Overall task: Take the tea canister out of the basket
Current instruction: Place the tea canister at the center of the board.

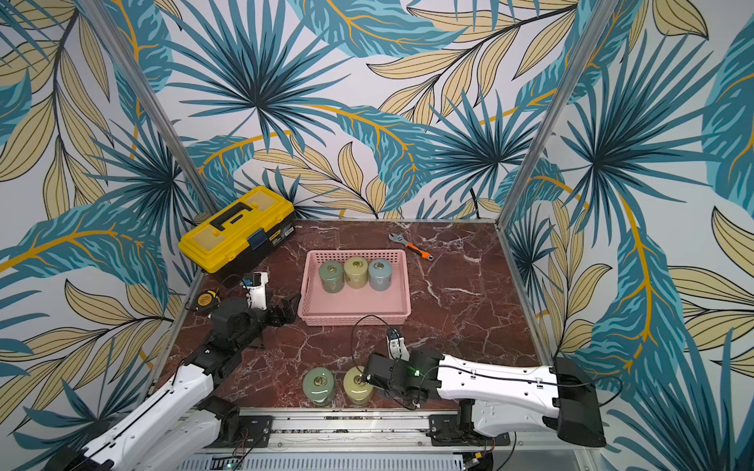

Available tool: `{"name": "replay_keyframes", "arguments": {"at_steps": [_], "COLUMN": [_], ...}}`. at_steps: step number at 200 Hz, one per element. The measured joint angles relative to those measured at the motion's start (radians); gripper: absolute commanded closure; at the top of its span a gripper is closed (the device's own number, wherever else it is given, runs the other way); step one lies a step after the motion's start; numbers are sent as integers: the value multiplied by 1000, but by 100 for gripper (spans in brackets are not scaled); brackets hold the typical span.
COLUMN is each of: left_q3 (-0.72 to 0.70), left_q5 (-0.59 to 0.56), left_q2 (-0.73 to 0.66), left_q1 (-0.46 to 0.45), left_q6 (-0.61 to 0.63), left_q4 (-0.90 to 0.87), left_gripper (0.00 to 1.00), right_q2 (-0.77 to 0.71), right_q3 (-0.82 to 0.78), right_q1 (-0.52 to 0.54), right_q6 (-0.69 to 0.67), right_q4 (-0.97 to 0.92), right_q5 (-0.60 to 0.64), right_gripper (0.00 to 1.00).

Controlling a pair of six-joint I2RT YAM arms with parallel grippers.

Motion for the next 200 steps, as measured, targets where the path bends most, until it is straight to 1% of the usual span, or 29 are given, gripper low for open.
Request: {"name": "replay_keyframes", "arguments": {"at_steps": [148, 163, 184, 200], "left_q3": [0, 0, 0, 0], "left_q5": [0, 0, 0, 0], "left_q2": [0, 0, 0, 0], "left_q1": [0, 0, 0, 0], "left_q6": [0, 0, 0, 0], "left_q4": [0, 0, 0, 0], "left_gripper": [0, 0, 0, 0], "right_q2": [0, 0, 0, 0], "right_q3": [-80, -81, -81, -82], "right_q1": [42, 45, 49, 53], "right_q6": [82, 88, 93, 98], "right_q4": [74, 77, 83, 86], "right_q5": [-19, -19, -18, -18], "right_gripper": [40, 36, 23, 16]}}
